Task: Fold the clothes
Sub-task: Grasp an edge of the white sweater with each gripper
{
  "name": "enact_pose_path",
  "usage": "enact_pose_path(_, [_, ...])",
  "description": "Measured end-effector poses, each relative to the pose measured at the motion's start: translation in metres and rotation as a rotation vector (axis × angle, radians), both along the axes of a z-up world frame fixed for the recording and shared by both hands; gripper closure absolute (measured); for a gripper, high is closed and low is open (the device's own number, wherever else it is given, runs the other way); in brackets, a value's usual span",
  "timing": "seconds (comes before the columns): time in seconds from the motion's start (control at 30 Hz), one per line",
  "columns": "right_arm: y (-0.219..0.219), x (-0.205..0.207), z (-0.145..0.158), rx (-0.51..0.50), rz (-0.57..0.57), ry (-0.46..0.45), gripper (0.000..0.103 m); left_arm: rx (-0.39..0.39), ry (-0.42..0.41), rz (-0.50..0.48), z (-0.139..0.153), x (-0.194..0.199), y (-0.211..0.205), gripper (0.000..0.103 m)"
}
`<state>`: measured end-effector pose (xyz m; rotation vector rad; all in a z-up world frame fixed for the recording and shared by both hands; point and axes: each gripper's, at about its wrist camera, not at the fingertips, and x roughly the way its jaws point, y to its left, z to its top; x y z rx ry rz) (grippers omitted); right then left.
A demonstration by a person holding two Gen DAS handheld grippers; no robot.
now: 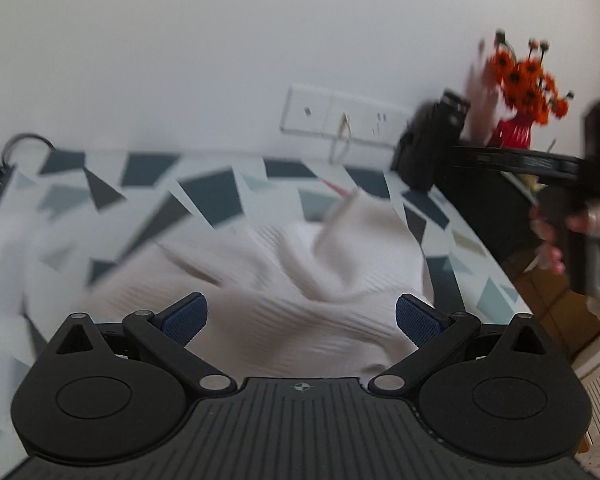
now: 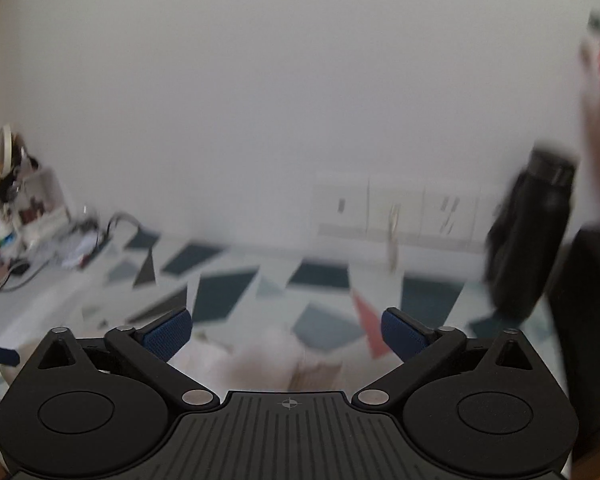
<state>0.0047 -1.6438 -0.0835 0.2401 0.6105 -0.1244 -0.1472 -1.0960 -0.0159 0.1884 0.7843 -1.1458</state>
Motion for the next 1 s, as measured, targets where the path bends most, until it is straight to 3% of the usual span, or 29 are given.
enact_pose_path(0.1, [0.005,0.018,-0.033,0.110,0.058,0.061,0.008,0.083,-0.106,-0.064,-0.010,-0.026,-0.021,0.001])
enact_pose_path(0.2, [0.010,0.036,-0.059,0.148,0.105,0.076,0.011,0.169,-0.232,-0.149,-0.022,-0.052,-0.041,0.001])
enact_pose_path(0.27, [0.013,0.045,-0.072,0.165,0.118,0.099,0.025,0.215,-0.285,-0.201,-0.029,-0.064,-0.050,0.001])
enact_pose_path(0.33, [0.017,0.050,-0.080,0.190,0.133,0.118,0.054,0.245,-0.299,-0.243,-0.037,-0.071,-0.056,0.001])
enact_pose_path(0.37, [0.019,0.051,-0.081,0.191,0.137,0.118,0.060,0.258,-0.306,-0.257,-0.041,-0.074,-0.059,0.001])
enact_pose_path(0.43, [0.018,0.049,-0.077,0.167,0.128,0.090,0.089,0.269,-0.339,-0.267,-0.045,-0.076,-0.062,0.001])
enact_pose_path(0.47, [0.014,0.047,-0.073,0.165,0.112,0.073,0.095,0.274,-0.360,-0.268,-0.047,-0.077,-0.065,0.001])
enact_pose_path(0.63, [-0.022,0.018,-0.053,0.216,-0.046,-0.046,0.098,0.273,-0.432,-0.255,-0.050,-0.065,-0.074,0.001])
enact_pose_path(0.73, [-0.038,-0.008,-0.054,0.226,-0.157,-0.052,0.098,0.271,-0.431,-0.234,-0.054,-0.051,-0.079,0.001])
enact_pose_path(0.87, [-0.039,-0.048,-0.066,0.230,-0.255,-0.025,0.098,0.318,-0.258,-0.170,-0.073,-0.019,-0.085,0.001])
enact_pose_path(0.93, [-0.034,-0.065,-0.074,0.228,-0.288,0.008,0.098,0.303,-0.201,-0.160,-0.078,-0.007,-0.079,0.001])
enact_pose_path(0.97, [-0.030,-0.072,-0.078,0.233,-0.295,0.028,0.098,0.289,-0.173,-0.160,-0.079,-0.002,-0.076,0.007])
enact_pose_path(1.0, [-0.026,-0.076,-0.081,0.234,-0.299,0.043,0.098,0.274,-0.157,-0.161,-0.079,0.002,-0.073,0.019])
